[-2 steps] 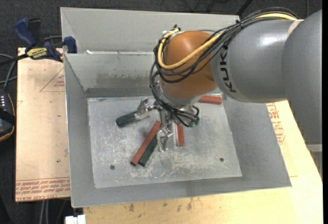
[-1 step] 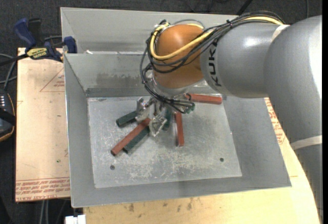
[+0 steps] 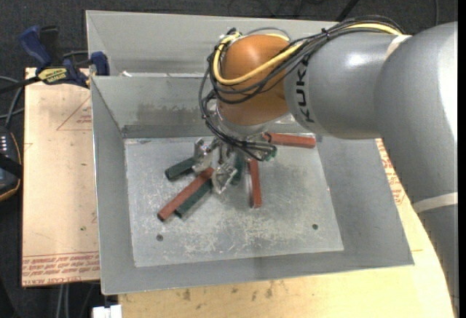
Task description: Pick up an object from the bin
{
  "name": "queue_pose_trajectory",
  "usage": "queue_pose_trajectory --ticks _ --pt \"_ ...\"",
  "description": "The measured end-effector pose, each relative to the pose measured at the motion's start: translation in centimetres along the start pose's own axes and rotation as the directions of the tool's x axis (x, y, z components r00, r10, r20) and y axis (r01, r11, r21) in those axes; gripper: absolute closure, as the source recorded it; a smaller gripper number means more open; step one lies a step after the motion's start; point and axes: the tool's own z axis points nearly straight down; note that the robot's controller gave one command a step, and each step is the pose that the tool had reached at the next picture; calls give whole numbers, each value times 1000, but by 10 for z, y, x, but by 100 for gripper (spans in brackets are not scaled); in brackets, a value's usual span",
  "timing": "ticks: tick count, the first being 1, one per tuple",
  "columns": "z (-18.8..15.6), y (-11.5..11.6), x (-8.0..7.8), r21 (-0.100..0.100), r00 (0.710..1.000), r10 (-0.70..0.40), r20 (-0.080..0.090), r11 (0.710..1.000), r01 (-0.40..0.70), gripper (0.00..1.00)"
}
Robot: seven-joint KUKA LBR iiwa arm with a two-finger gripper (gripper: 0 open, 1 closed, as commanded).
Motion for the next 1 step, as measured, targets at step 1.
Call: queue_pose_trajectory --ticks 1 --pt "-136 -2 -4 1 1000 24 1 1000 -24 100"
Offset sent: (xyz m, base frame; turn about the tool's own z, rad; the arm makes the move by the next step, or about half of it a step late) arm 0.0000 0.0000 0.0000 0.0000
